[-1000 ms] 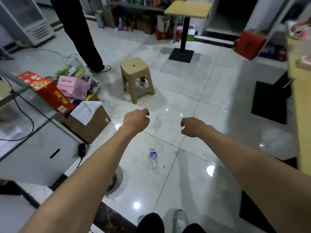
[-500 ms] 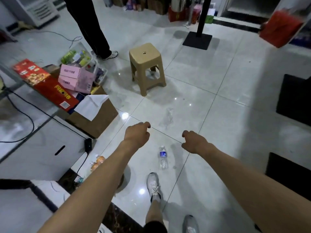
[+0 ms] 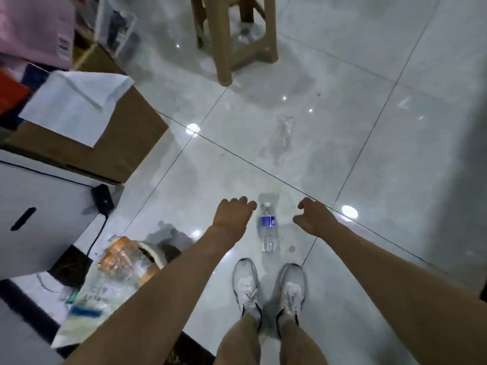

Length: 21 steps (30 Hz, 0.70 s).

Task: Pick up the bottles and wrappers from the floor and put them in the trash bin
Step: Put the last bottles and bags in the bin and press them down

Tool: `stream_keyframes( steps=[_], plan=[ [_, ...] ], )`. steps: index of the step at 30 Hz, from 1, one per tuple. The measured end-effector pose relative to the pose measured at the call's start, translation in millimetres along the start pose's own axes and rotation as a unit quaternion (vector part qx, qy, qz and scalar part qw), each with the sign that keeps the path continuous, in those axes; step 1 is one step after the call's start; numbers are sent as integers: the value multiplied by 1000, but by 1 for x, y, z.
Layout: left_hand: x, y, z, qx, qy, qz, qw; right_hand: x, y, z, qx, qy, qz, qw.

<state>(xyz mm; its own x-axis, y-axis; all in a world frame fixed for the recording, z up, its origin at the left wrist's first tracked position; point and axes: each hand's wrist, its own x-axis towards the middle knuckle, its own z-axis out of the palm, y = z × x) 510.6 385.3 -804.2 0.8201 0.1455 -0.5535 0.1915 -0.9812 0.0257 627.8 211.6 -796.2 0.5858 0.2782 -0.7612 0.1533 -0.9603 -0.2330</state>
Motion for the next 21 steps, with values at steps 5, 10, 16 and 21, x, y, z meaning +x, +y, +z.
stream_keyframes(
  steps=[5,10,16,21],
  plan=[
    [121,16,144,122,-45,103,986,125,55,149,45,-63,40,996],
    [241,27,259,260,-6,280,924,243,89,263,110,-127,59,984],
    [312,13,329,285,148,476,819,300,105,352,126,95,-48,986],
    [311,-10,333,265,158,375,874,313,101,335,23,157,-106,982]
  ],
)
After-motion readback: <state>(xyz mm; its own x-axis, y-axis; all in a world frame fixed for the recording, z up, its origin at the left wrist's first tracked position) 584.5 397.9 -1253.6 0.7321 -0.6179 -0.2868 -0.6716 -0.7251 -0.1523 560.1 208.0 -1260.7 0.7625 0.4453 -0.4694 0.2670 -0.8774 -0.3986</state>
